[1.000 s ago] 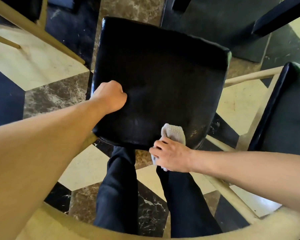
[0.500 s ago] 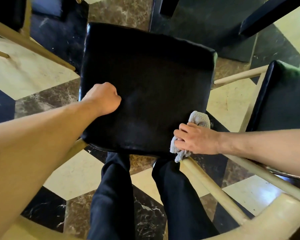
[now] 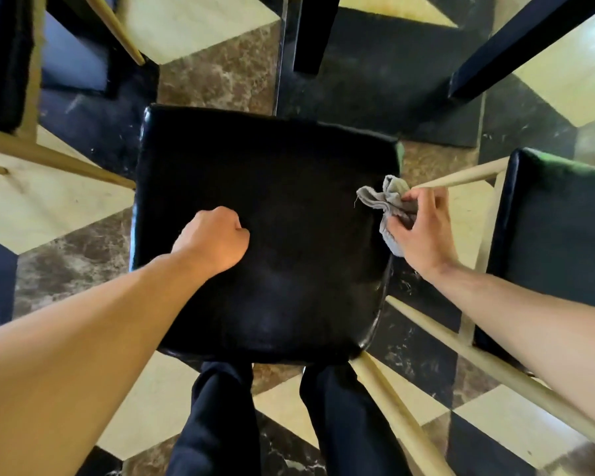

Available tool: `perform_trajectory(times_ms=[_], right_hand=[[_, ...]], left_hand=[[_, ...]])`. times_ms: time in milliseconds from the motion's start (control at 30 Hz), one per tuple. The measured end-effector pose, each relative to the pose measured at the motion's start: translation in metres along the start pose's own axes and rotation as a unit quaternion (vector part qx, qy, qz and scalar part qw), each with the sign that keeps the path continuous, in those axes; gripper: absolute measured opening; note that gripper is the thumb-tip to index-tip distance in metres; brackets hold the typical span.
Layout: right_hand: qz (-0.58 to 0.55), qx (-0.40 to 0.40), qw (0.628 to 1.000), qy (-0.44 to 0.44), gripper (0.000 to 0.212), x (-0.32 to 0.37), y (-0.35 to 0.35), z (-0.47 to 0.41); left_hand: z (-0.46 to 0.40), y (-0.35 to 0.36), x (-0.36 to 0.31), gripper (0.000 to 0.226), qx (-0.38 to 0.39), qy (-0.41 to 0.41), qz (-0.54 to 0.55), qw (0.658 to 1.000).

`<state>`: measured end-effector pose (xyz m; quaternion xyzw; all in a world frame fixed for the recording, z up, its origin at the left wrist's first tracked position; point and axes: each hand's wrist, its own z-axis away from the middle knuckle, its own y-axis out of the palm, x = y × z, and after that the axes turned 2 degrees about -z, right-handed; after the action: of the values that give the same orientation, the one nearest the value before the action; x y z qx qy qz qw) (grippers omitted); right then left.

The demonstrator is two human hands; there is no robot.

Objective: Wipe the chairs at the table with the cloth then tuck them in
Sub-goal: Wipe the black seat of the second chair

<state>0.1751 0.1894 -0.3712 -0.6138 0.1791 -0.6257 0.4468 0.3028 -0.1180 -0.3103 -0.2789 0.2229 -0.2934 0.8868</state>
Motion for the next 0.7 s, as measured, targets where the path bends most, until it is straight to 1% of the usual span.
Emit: perform_trajectory(times_ms=[67, 133, 200, 267, 333, 400, 500, 567, 633, 700], right_hand=[[-0.017, -0.03, 0.999, 0.028, 0.033, 0.007, 0.006, -0.02], [-0.028, -0.064, 0.996, 0.053, 0.03, 0.015, 0.009, -0.04], [-0.011, -0.1, 0.994, 0.031, 0.028, 0.021, 0.011, -0.064], [0.032, -0.112, 0.993, 0.001, 0.025, 0.03, 0.012, -0.091], [0.077, -0.082, 0.994, -0.004, 0.024, 0.043, 0.014, -0.116], [0.119, -0.031, 0.992, -0.002, 0.024, 0.06, 0.017, -0.139], [0.171, 0.061, 0.983, -0.037, 0.023, 0.094, 0.034, -0.16], [0.172, 0.098, 0.978, -0.066, 0.024, 0.12, 0.052, -0.167], [0.151, 0.105, 0.979, -0.089, 0.023, 0.152, 0.078, -0.167], [0.129, 0.086, 0.982, -0.109, 0.022, 0.187, 0.109, -0.159]], left_hand=[[-0.004, -0.004, -0.004, 0.018, -0.007, 0.02, -0.021, 1.0], [-0.007, -0.004, -0.008, 0.017, -0.011, 0.072, -0.096, 0.993], [-0.016, -0.002, -0.011, 0.019, -0.037, 0.143, -0.163, 0.975], [-0.026, -0.003, -0.013, 0.025, -0.077, 0.185, -0.183, 0.963], [-0.033, -0.007, -0.009, 0.03, -0.113, 0.191, -0.18, 0.958], [-0.038, -0.012, -0.005, 0.035, -0.123, 0.191, -0.189, 0.955], [-0.044, -0.018, 0.011, 0.042, -0.09, 0.218, -0.201, 0.951], [-0.046, -0.022, 0.021, 0.045, -0.068, 0.251, -0.193, 0.946], [-0.048, -0.028, 0.032, 0.046, -0.054, 0.277, -0.165, 0.945], [-0.048, -0.037, 0.044, 0.042, -0.051, 0.296, -0.14, 0.944]])
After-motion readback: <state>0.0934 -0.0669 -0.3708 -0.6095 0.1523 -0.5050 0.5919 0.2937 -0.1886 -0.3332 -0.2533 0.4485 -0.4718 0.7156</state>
